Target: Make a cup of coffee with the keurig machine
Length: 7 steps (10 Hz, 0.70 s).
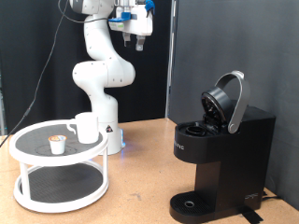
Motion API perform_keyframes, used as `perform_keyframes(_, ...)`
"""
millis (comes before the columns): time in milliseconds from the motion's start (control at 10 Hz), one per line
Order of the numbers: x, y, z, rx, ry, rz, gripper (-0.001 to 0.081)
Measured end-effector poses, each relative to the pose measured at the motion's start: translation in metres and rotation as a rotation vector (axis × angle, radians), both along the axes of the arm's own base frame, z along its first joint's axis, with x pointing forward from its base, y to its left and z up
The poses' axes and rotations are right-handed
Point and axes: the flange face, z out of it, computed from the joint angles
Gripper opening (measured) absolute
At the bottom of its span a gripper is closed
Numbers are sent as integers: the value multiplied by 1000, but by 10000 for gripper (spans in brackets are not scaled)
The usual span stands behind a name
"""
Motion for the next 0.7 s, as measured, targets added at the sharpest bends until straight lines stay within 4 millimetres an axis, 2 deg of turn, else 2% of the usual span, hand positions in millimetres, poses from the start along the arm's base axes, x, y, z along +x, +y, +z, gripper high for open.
perform_keyframes(200, 2, -10, 2, 15, -31, 4, 734)
perform_keyframes(700, -10, -93, -2, 23, -40, -40, 734)
